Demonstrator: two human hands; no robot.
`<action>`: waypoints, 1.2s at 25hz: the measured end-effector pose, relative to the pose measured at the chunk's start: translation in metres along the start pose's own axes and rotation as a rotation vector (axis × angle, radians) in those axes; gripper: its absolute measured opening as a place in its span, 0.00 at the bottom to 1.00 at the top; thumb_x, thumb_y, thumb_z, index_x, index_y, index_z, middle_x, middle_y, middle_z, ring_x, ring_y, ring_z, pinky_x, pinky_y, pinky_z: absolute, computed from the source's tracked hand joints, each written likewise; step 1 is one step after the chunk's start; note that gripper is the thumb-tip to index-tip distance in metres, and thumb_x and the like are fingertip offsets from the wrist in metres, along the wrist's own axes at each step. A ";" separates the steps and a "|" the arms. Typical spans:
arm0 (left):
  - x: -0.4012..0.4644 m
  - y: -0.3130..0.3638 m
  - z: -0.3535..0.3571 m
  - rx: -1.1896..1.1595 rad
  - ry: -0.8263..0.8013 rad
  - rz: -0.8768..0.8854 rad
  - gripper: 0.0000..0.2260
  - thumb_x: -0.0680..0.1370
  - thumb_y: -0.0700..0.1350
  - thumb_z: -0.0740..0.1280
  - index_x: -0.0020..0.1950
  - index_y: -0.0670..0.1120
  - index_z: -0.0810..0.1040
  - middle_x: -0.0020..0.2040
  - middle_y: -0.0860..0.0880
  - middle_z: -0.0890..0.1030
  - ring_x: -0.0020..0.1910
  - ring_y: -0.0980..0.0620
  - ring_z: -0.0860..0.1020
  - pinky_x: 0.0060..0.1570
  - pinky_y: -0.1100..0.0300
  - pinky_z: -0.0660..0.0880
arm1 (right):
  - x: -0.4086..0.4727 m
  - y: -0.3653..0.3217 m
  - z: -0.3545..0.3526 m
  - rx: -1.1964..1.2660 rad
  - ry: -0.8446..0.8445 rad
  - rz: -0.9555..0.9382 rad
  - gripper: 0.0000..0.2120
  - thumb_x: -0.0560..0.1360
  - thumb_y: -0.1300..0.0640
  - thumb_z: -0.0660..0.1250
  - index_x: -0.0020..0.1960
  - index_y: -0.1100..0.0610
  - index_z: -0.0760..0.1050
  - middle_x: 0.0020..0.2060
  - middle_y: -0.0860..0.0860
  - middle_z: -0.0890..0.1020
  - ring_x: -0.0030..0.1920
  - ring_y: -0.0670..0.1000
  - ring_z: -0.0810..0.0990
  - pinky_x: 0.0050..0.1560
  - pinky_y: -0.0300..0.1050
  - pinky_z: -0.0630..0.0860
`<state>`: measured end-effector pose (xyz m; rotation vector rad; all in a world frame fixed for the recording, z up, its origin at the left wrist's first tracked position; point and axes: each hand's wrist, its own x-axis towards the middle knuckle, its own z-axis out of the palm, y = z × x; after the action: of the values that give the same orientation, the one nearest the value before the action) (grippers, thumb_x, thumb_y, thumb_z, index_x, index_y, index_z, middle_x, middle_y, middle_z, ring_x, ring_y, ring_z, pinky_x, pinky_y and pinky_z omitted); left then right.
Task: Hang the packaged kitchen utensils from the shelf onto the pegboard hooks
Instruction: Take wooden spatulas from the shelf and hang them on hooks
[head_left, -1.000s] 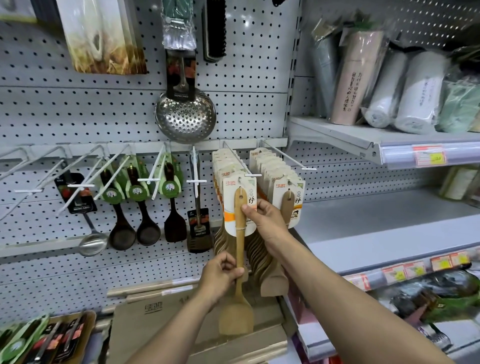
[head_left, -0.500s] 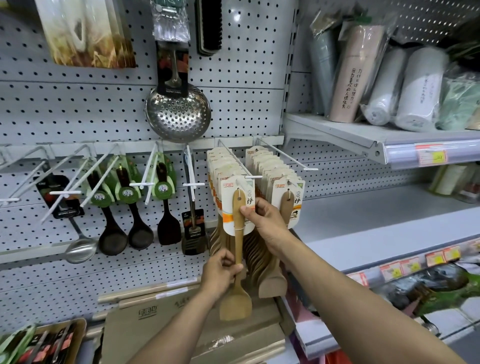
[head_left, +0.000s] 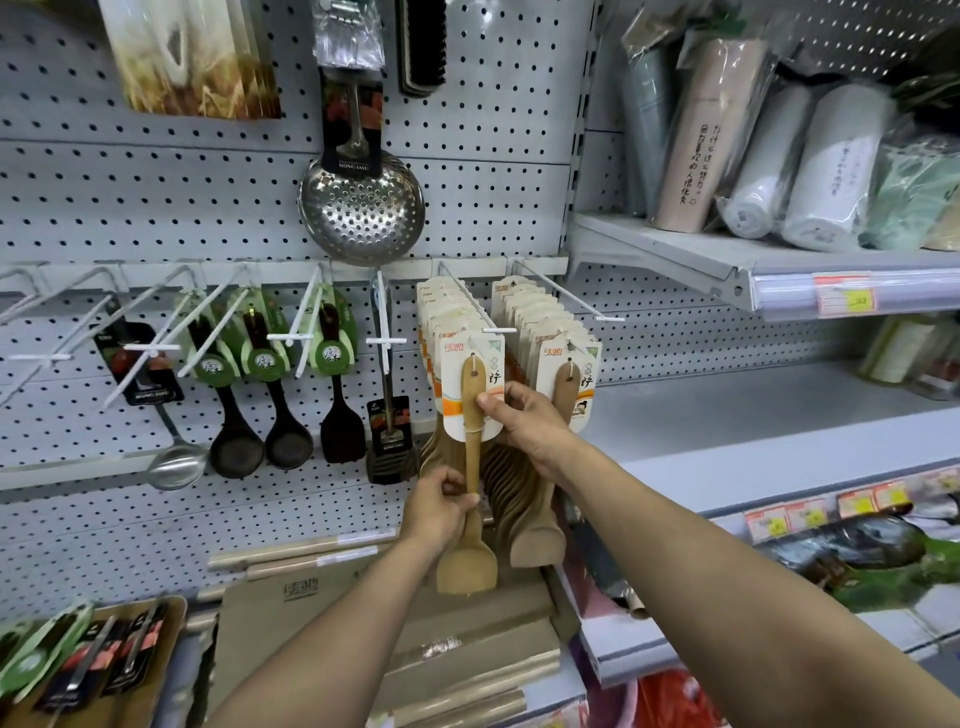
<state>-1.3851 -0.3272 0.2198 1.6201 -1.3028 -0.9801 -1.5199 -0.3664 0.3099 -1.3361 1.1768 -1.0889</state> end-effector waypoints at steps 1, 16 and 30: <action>-0.003 0.003 -0.003 0.003 0.019 0.000 0.10 0.72 0.39 0.74 0.47 0.48 0.76 0.47 0.49 0.81 0.49 0.49 0.80 0.51 0.57 0.76 | -0.006 -0.001 -0.001 -0.035 -0.012 0.033 0.11 0.77 0.51 0.71 0.57 0.53 0.78 0.54 0.50 0.83 0.59 0.52 0.79 0.62 0.52 0.78; -0.172 0.087 -0.180 0.875 0.375 0.227 0.28 0.74 0.54 0.71 0.72 0.55 0.65 0.67 0.49 0.72 0.66 0.45 0.70 0.61 0.48 0.73 | -0.123 -0.106 0.039 -1.354 -0.231 -0.525 0.26 0.80 0.42 0.63 0.74 0.50 0.65 0.67 0.57 0.75 0.67 0.60 0.73 0.62 0.54 0.73; -0.341 -0.034 -0.472 0.949 0.579 0.144 0.26 0.76 0.55 0.69 0.71 0.51 0.67 0.67 0.44 0.72 0.65 0.42 0.71 0.62 0.47 0.71 | -0.263 -0.133 0.359 -1.148 -0.380 -0.899 0.27 0.80 0.44 0.63 0.75 0.51 0.64 0.72 0.54 0.70 0.72 0.57 0.67 0.69 0.52 0.68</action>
<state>-0.9927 0.0709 0.3859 2.2075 -1.5024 0.2971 -1.1848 -0.0612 0.4085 -3.0016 0.8849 -0.5891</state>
